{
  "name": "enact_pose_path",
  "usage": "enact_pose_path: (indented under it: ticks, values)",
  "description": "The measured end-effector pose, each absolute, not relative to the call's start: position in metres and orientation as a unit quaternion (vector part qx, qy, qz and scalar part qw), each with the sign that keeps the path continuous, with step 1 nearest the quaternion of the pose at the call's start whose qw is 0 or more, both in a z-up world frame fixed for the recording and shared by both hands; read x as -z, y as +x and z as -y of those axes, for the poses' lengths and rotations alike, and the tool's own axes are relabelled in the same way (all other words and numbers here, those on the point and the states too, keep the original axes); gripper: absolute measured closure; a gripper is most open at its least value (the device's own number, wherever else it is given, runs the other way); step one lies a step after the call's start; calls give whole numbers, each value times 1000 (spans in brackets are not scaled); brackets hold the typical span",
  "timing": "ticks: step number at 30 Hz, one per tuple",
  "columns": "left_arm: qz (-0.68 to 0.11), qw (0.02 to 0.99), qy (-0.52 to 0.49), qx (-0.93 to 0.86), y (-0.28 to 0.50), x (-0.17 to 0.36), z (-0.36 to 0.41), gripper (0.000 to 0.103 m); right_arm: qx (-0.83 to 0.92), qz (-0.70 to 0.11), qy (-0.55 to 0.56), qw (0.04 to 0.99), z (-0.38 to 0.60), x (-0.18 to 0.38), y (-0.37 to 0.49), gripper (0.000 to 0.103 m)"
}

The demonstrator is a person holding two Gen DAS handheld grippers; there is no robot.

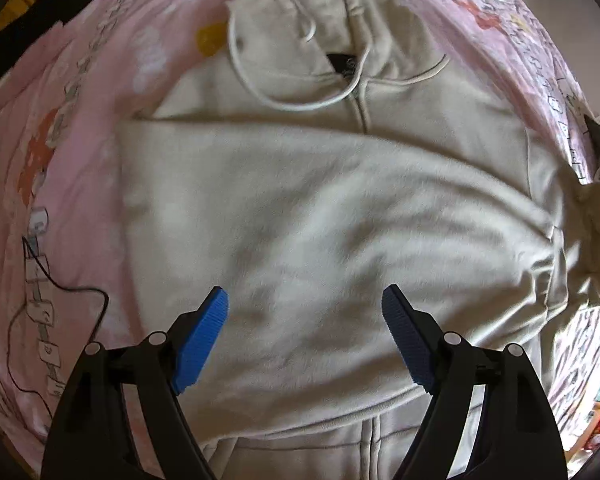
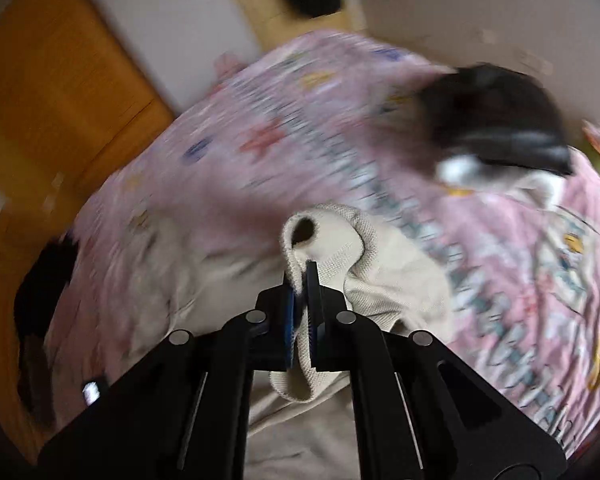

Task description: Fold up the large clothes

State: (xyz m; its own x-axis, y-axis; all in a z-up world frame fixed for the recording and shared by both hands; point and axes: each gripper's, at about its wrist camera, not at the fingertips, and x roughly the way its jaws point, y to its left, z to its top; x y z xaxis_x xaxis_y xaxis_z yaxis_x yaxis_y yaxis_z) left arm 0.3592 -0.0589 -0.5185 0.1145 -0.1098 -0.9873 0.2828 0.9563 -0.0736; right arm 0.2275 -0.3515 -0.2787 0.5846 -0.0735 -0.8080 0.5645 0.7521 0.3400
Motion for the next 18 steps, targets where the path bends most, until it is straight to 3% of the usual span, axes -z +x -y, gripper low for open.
enact_pose_path:
  ticks: [10, 15, 18]
  values:
    - [-660, 751, 7, 30, 316, 529, -26, 27, -1, -497, 254, 830, 124, 320, 318, 98]
    - [-716, 696, -48, 5, 287, 577, -77, 26, -59, -546, 242, 800, 40, 355, 348, 98]
    - [-726, 684, -70, -5, 271, 596, -106, 20, -76, -571, 235, 783, 4, 378, 365, 98]
